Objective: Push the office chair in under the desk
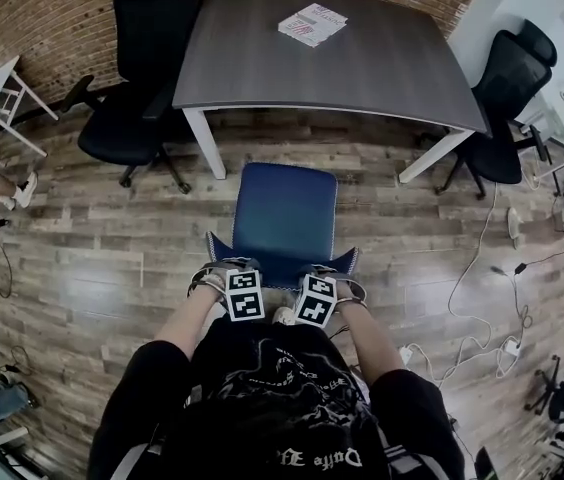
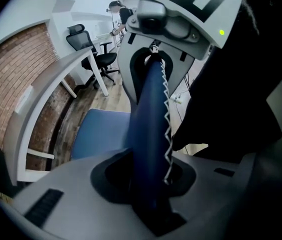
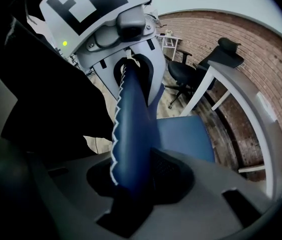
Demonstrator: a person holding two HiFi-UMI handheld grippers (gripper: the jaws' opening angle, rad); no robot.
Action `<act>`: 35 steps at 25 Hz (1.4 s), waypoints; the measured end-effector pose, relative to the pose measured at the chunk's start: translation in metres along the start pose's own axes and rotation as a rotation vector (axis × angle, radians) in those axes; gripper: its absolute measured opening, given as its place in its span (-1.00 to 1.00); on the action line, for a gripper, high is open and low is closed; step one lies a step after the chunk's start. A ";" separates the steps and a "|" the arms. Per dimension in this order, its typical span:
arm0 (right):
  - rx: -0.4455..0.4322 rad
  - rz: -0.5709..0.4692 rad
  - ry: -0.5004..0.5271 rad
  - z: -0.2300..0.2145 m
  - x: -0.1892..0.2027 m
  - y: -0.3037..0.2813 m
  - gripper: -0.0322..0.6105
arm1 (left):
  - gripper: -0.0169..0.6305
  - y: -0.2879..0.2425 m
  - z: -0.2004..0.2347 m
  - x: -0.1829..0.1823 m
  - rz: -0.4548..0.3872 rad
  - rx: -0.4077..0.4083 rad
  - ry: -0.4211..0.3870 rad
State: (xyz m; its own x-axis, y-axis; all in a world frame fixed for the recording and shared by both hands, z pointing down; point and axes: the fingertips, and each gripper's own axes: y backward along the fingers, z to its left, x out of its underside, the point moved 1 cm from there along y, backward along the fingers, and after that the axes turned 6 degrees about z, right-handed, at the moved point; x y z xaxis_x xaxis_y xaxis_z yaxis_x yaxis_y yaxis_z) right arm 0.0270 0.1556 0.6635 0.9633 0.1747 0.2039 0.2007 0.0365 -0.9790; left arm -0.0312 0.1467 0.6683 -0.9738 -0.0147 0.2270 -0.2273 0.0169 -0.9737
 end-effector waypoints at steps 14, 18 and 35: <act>-0.010 0.002 -0.016 -0.008 0.000 0.004 -0.63 | -0.69 0.002 0.006 -0.003 0.027 0.051 0.042; -0.006 0.001 -0.017 -0.018 -0.003 0.009 -0.63 | -0.69 0.007 0.016 -0.003 0.029 0.060 0.047; 0.015 -0.009 0.000 -0.056 0.004 0.028 -0.63 | -0.69 0.019 0.049 -0.024 0.025 0.062 0.089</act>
State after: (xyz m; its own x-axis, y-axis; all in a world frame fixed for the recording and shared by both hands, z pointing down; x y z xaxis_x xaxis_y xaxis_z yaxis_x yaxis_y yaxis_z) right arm 0.0466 0.1021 0.6370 0.9615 0.1738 0.2126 0.2066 0.0526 -0.9770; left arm -0.0121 0.0987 0.6435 -0.9768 0.0736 0.2010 -0.2046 -0.0455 -0.9778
